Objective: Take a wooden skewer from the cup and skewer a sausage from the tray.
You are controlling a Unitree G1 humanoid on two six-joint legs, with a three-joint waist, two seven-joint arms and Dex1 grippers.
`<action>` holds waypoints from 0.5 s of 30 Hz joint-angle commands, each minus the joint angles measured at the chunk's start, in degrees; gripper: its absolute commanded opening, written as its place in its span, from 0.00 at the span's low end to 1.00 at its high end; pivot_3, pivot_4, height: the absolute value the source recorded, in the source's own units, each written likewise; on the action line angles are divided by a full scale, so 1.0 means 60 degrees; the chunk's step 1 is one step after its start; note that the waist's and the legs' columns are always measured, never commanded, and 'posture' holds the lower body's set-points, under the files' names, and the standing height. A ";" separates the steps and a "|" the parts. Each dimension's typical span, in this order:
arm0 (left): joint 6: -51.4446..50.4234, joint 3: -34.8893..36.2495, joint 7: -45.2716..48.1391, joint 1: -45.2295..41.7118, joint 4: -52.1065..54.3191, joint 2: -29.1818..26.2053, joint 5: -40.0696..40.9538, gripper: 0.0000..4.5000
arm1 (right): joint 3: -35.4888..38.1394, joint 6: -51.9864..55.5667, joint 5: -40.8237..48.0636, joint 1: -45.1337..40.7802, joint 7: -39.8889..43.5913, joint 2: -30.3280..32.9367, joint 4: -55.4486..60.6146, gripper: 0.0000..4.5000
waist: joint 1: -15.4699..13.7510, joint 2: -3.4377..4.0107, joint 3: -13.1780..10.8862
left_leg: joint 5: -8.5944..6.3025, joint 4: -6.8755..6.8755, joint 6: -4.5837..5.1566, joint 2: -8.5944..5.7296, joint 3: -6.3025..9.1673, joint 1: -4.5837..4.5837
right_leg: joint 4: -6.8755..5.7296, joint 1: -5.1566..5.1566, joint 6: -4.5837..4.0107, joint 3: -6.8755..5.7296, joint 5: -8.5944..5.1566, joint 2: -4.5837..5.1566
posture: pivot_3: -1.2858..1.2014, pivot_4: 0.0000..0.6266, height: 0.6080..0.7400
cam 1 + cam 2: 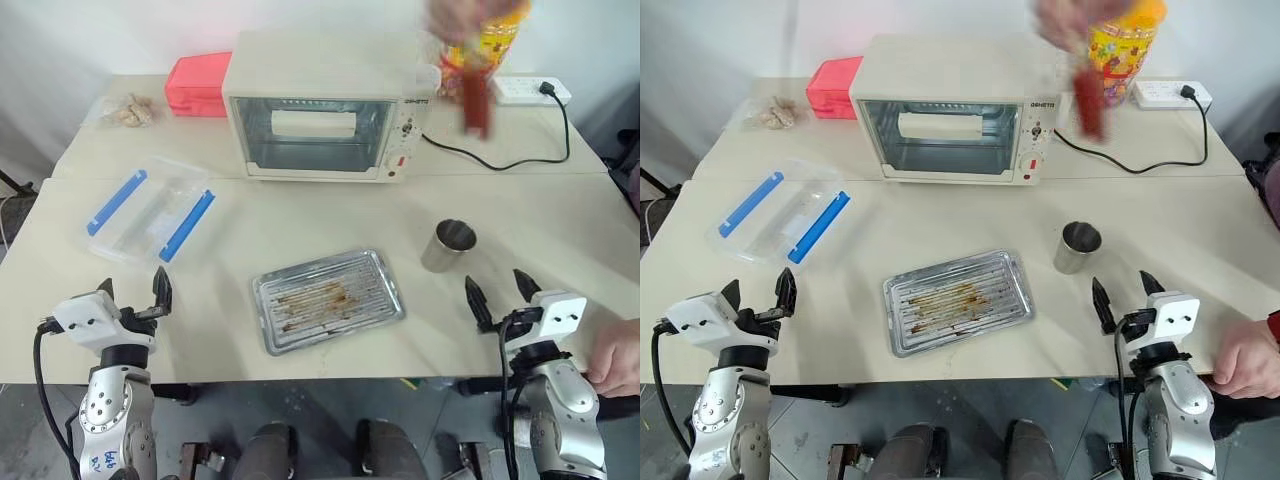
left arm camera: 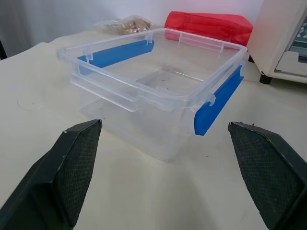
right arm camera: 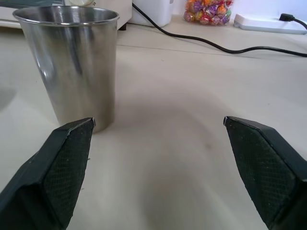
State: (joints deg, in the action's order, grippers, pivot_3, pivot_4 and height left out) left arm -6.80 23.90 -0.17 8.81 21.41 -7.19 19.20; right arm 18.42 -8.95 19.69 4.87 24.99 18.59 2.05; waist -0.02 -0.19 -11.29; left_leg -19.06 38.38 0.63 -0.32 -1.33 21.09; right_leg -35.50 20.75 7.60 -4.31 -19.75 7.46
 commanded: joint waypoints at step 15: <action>0.0110 -0.0313 0.0577 0.0818 0.0283 0.0015 0.0041 0.99 | 0.0233 -0.0025 -0.0033 0.0468 -0.0102 0.0008 0.0258 1.00 | -0.0048 -0.0001 0.0001 | 0.0000 0.0000 0.0001 -0.0001 0.0000 0.0000 | 0.0004 -0.0004 0.0000 -0.0001 0.0000 0.0004 | 0.52 0.24 1.00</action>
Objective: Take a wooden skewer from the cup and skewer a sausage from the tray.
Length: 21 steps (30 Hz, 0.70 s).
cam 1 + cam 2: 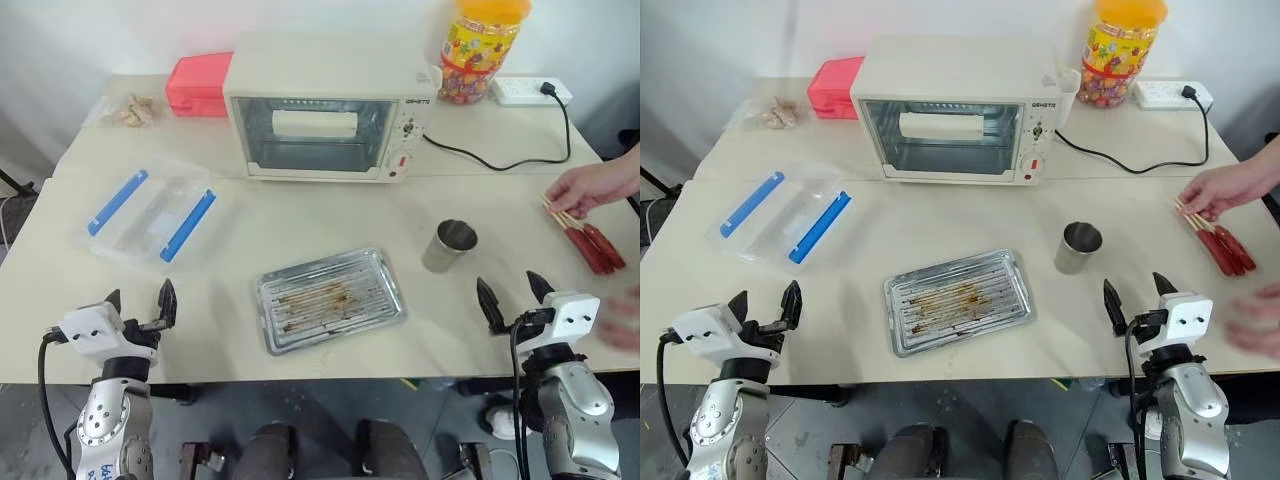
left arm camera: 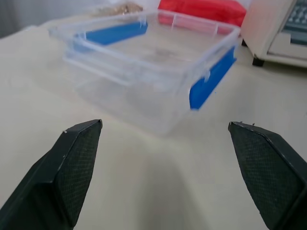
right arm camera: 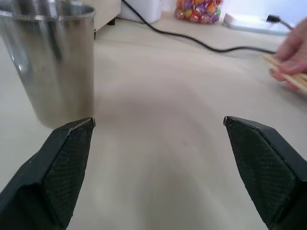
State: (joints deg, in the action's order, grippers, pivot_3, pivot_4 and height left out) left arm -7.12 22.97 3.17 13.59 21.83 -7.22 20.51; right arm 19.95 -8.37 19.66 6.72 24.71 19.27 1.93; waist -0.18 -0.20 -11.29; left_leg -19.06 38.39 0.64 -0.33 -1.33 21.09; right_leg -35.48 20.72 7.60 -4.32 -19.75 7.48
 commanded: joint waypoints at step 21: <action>-0.0235 -0.0447 -0.0317 0.0013 0.0483 0.0113 -0.0548 0.99 | -0.0174 -0.0324 -0.0656 0.0216 -0.1623 -0.1204 0.0327 1.00 | -0.0064 0.0002 0.0004 | 0.0000 -0.0005 0.0000 0.0001 -0.0010 0.0002 | -0.0006 0.0015 0.0000 0.0012 0.0000 -0.0004 | 0.52 0.24 1.00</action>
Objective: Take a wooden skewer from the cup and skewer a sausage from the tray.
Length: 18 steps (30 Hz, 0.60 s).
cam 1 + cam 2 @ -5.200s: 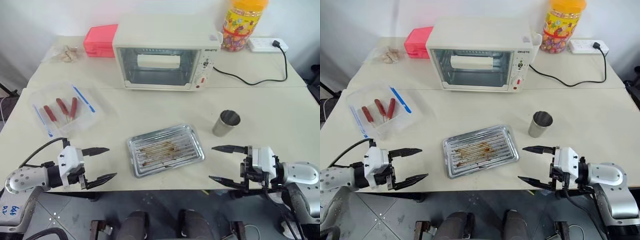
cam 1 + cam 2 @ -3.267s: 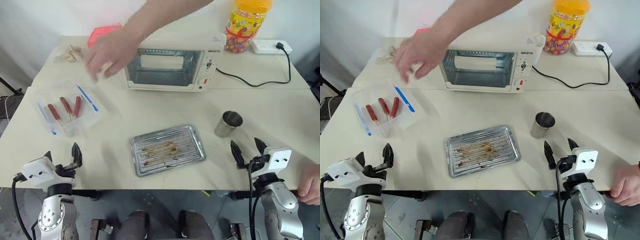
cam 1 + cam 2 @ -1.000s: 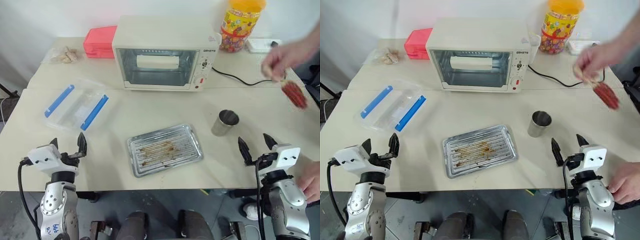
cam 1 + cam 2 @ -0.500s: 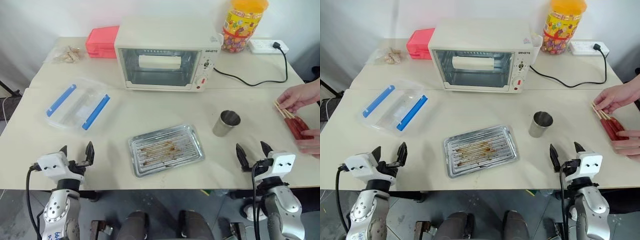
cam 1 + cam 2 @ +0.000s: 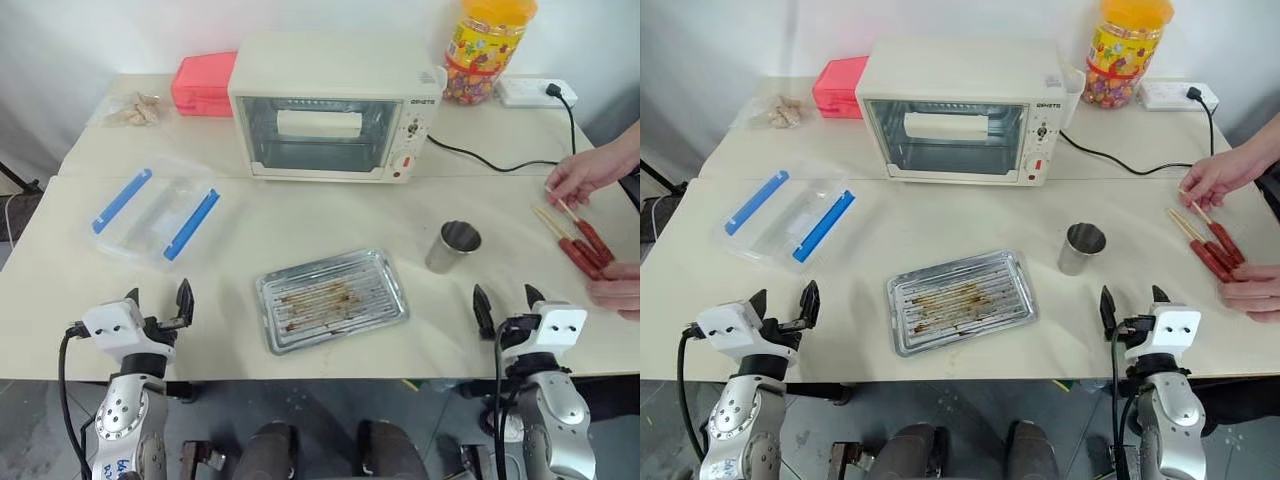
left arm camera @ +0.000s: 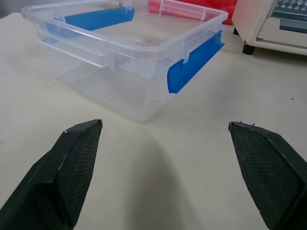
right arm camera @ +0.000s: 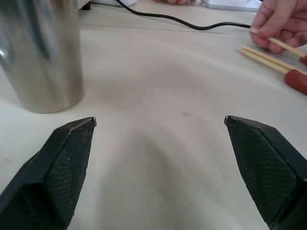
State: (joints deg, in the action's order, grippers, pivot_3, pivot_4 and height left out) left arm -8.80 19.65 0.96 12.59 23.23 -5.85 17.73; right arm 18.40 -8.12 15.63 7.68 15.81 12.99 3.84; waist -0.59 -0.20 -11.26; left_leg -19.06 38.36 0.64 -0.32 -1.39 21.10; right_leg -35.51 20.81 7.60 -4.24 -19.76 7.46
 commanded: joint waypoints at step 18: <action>0.0165 0.0333 0.0282 -0.0350 -0.0458 -0.0446 0.0037 0.99 | -0.0067 -0.0180 0.0137 0.0094 -0.0063 -0.0289 0.0126 1.00 | 0.0075 -0.0012 0.0009 | 0.0000 0.0000 0.0000 0.0001 0.0001 -0.0001 | -0.0007 0.0004 0.0000 0.0002 0.0000 0.0001 | 0.52 0.24 1.00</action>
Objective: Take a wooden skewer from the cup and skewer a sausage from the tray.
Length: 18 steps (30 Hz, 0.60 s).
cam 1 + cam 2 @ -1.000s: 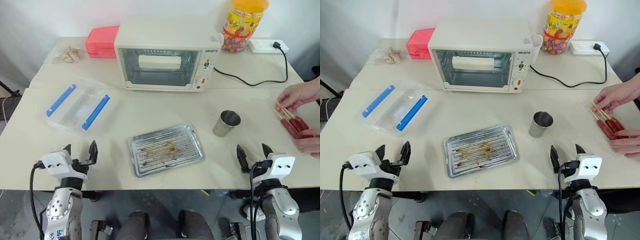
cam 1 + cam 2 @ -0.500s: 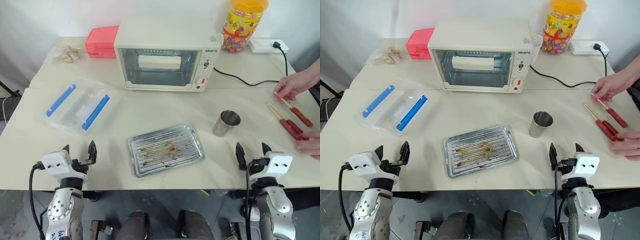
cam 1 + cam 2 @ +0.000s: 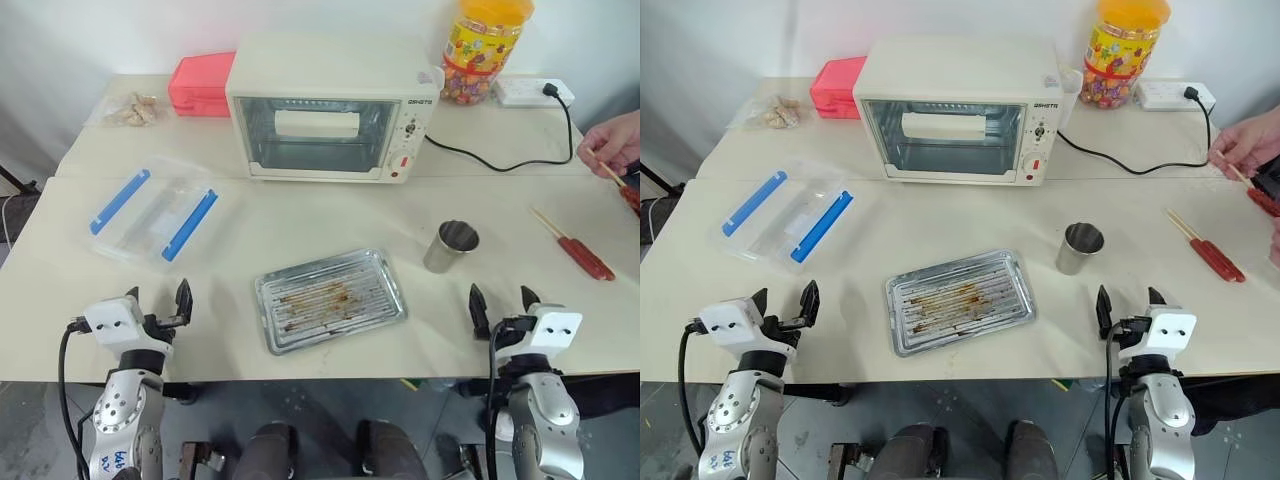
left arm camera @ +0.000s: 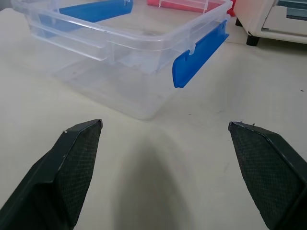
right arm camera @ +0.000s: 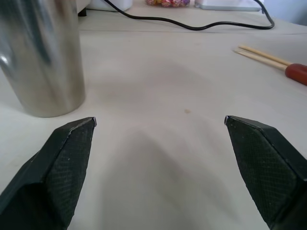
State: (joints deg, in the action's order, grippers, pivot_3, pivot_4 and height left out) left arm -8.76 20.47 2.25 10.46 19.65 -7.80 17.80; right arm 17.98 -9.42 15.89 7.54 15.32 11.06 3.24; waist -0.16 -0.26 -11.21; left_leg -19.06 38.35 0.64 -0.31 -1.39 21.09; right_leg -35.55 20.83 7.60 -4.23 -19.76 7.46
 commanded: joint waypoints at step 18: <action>0.0262 0.0230 0.0095 -0.0204 -0.0091 -0.0002 -0.0022 0.99 | 0.0126 -0.0052 0.0084 -0.0048 -0.0148 -0.0011 -0.0169 1.00 | 0.0001 -0.0020 0.0026 | 0.0060 -0.0024 0.0011 -0.0072 0.0135 0.0012 | 0.0004 -0.0058 -0.0003 -0.0166 -0.0001 0.0072 | 0.52 0.24 1.00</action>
State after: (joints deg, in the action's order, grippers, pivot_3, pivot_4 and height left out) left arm -8.55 21.44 2.67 9.42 18.82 -7.64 17.79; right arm 18.04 -8.99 16.52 7.06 14.97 11.07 2.48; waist -0.15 -0.38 -11.06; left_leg -18.70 38.21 0.70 -0.75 -0.59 21.15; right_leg -35.53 20.49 7.58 -5.20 -19.76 7.89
